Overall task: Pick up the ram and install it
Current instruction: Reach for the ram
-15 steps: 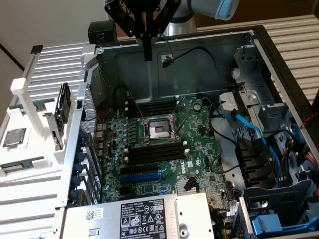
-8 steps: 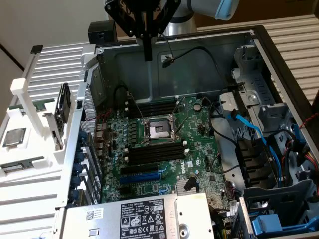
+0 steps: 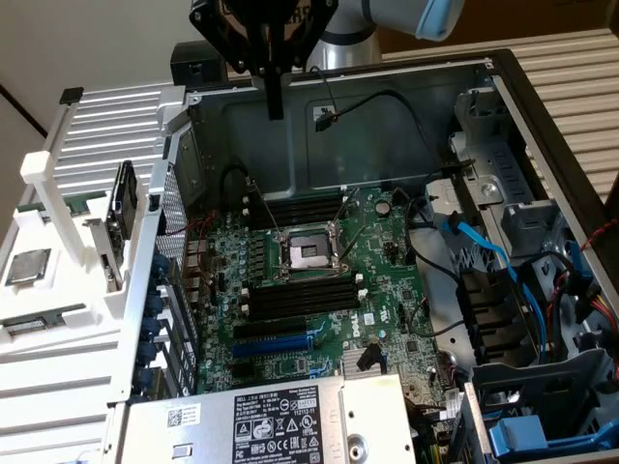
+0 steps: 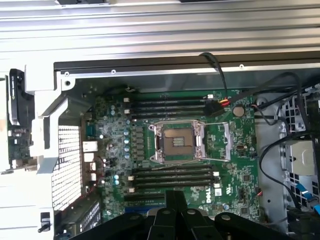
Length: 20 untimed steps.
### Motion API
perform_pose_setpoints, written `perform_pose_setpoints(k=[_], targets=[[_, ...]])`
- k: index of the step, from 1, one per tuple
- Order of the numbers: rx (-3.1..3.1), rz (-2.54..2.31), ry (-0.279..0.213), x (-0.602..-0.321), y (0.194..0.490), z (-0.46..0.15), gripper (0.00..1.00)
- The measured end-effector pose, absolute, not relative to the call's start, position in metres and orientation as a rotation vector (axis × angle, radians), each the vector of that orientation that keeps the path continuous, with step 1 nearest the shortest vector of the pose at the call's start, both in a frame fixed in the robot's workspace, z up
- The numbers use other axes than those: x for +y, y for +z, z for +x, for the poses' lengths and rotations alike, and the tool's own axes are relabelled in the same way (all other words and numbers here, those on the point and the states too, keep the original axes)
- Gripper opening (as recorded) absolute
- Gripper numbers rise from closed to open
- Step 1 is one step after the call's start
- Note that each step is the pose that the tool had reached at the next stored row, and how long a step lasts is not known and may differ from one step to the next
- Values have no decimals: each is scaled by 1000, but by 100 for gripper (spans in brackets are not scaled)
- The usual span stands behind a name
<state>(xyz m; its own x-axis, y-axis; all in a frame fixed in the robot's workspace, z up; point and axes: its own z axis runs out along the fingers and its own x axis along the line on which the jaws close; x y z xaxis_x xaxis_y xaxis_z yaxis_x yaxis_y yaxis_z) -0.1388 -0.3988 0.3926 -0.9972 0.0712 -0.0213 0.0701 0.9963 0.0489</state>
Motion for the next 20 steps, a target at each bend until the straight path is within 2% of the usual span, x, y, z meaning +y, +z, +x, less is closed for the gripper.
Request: perform_pose_setpoints(k=[20], targets=[[3114,126,75,-399,392,-210,10]])
